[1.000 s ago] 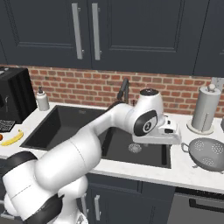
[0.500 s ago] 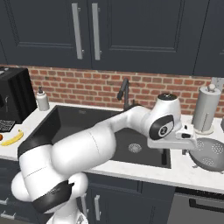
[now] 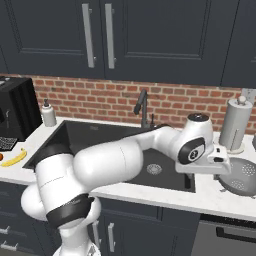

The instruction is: Put the colander in the sink, put the tangerine, banana in the colander, and turn on the sink faucet and pour water over the colander.

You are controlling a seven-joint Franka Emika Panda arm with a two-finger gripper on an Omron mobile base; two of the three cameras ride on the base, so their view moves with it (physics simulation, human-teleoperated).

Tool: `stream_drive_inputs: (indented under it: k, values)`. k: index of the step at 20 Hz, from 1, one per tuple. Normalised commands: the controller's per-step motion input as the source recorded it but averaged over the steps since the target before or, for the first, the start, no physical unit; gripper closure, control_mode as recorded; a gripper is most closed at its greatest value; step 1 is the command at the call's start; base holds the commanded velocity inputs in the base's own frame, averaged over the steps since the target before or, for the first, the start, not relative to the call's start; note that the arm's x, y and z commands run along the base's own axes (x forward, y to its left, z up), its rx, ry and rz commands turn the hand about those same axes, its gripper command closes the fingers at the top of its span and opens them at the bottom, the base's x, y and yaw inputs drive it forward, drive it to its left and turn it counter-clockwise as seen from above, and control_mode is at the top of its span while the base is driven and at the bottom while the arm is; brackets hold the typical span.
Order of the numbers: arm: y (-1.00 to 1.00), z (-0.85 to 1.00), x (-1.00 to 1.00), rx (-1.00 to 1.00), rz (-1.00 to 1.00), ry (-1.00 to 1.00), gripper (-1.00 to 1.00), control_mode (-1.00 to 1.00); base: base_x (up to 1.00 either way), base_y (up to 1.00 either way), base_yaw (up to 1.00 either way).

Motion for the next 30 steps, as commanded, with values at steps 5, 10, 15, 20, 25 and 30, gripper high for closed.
stream_drive_inputs:
  k: [5,10,15,20,25,30]
  values:
    - [-0.14,-0.35,0.11,0.00,0.03,-0.11,-1.00,-1.00,0.00,0.00,0.00]
    - [-0.06,-0.22,0.08,0.00,0.10,-0.23,-1.00,-1.00,0.00,0.00,0.00]
    - [-0.05,-0.16,0.23,0.03,0.13,-0.24,-1.00,-1.00,0.00,0.00,0.00]
    - [-0.04,-0.07,0.22,0.00,0.06,-0.07,-1.00,-1.00,0.00,0.00,0.00]
    - [-0.16,0.00,0.10,0.00,0.00,0.00,-1.00,-1.00,0.00,0.00,0.00]
    - [-0.26,0.00,0.16,0.00,0.00,0.01,-1.00,-1.00,0.00,0.00,0.00]
